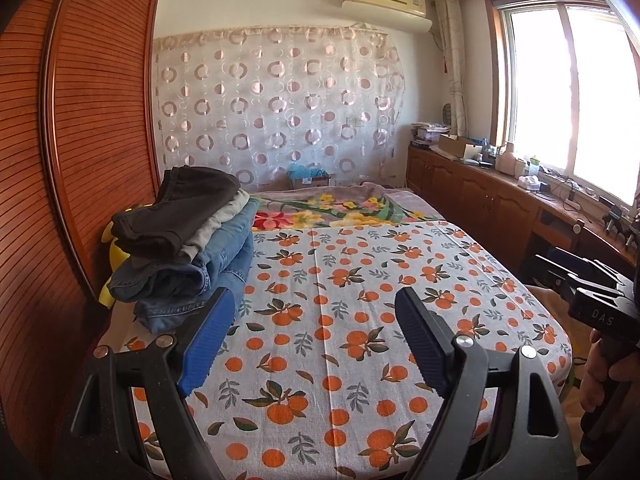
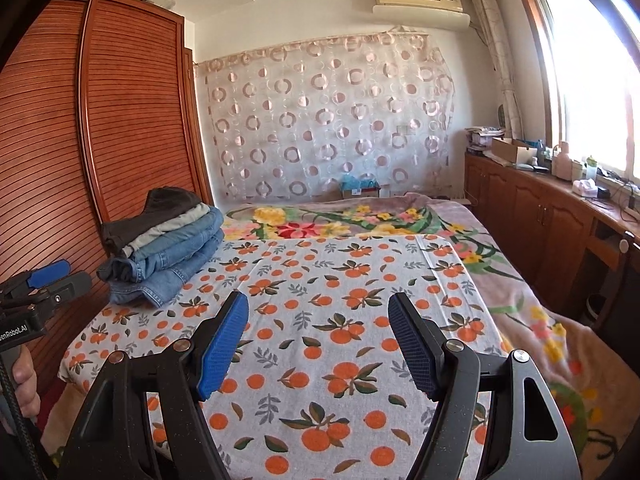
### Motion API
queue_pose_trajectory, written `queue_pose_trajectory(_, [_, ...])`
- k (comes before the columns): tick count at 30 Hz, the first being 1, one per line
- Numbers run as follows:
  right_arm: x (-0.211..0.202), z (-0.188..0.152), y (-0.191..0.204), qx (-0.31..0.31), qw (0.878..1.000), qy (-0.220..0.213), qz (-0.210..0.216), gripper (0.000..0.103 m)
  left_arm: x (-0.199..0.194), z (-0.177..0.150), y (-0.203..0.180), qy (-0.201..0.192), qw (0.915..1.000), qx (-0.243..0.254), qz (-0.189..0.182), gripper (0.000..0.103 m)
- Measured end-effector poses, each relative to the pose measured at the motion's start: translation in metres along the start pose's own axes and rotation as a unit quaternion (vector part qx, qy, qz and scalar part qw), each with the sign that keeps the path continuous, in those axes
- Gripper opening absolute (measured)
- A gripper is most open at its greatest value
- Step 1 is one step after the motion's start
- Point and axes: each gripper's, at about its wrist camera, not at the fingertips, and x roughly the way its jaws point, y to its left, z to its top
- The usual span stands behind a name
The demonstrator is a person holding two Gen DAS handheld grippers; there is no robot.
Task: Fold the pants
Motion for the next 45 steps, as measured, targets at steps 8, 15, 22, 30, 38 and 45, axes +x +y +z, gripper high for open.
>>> queue_pose_trajectory(8, [-0.0026, 0.0025, -0.0003, -0.004, 1.0, -0.004, 0.005, 0.074, -0.001, -0.0011, 0.0008, 0.0, 1.0, -0.001, 0.001, 0.083])
queue_pose_trajectory(15, [-0.0057, -0.0017, -0.0025, -0.007, 1.0, -0.006, 0.007, 0.074, -0.0011, -0.0013, 0.001, 0.0, 1.0, -0.001, 0.001, 0.083])
queue_pose_trajectory(22, [-0.0053, -0.0033, -0.0045, -0.007, 1.0, -0.007, 0.007, 0.074, -0.0022, -0.0015, 0.0001, 0.001, 1.0, -0.001, 0.001, 0.083])
queue_pose_trajectory(30, [-0.0051, -0.0036, -0.0037, -0.008, 1.0, -0.007, 0.008, 0.074, -0.003, -0.0019, 0.0002, 0.001, 1.0, 0.0, 0.001, 0.083])
queue_pose_trajectory(38, [-0.0055, -0.0031, -0.004, -0.007, 1.0, -0.006, 0.011, 0.074, -0.0032, -0.0027, 0.0001, 0.001, 1.0, -0.001, 0.0, 0.083])
queue_pose_trajectory(45, [-0.0052, -0.004, -0.0044, -0.007, 1.0, -0.007, 0.01, 0.074, -0.0048, -0.0052, -0.0008, -0.001, 1.0, 0.0, -0.002, 0.083])
